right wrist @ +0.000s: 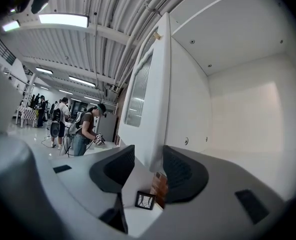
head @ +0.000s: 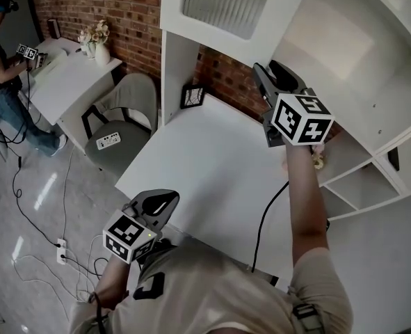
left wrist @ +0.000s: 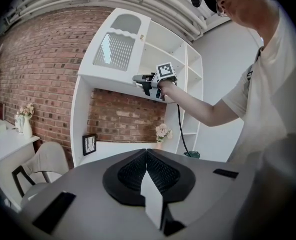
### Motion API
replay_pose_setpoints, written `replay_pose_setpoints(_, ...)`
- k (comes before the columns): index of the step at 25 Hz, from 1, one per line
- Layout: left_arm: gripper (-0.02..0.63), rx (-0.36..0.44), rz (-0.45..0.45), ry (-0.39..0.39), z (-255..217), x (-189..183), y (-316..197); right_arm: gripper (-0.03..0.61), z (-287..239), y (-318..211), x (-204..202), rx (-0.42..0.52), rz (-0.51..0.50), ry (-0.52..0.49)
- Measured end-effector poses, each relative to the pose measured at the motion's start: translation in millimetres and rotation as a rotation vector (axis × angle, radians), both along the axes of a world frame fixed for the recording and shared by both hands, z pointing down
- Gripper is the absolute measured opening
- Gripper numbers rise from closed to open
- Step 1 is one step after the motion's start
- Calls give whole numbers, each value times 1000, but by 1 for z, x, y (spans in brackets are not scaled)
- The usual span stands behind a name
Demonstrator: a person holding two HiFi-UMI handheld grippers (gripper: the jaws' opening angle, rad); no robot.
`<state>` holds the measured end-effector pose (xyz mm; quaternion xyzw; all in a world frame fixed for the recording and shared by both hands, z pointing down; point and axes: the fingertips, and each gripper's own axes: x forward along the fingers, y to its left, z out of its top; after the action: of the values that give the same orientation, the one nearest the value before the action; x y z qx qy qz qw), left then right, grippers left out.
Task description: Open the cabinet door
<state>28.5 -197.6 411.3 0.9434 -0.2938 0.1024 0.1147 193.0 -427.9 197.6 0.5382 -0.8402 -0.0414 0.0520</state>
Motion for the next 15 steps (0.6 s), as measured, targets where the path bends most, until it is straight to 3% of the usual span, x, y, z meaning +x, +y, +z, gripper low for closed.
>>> replay_pose_setpoints(15,17,-8,-10,12,-3,3,4,179,-2,10,-8,-25,-90,-38)
